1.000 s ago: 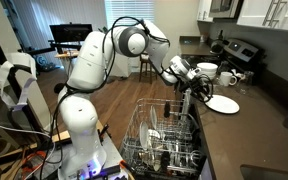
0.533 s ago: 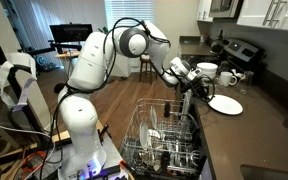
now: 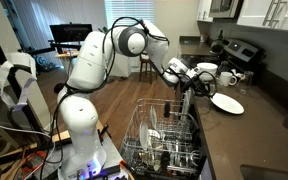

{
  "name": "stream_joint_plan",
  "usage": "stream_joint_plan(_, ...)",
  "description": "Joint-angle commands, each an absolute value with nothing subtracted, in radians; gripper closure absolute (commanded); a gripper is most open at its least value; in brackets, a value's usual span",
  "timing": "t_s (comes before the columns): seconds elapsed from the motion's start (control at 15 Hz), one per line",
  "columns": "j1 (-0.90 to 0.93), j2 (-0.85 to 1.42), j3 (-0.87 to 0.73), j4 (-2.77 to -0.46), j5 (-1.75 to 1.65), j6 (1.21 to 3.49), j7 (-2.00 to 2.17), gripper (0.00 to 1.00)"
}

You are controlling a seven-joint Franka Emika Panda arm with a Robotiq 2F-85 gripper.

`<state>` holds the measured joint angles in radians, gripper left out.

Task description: Take the white plate from the countertop and place it in the dishwasher at the left

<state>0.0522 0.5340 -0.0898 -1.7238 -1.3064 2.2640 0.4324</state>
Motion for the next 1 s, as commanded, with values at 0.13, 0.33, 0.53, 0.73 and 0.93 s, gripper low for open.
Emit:
stream_joint_plan(0.13,0.102,0.435,-0.088,-1.806,-1.437,2.134,0.483,0.96)
stream_joint_plan(0.33,0.121,0.391,-0.064,-1.852,-1.507,2.070,0.511,0.96)
stream_joint_plan(0.53,0.128,0.336,-0.021,-1.905,-1.518,2.029,0.512,0.96)
stream_joint_plan(0.73,0.122,0.278,0.023,-1.953,-1.475,2.030,0.490,0.96)
stream_joint_plan(0.93,0.115,0.218,0.057,-2.000,-1.430,2.058,0.476,0.96)
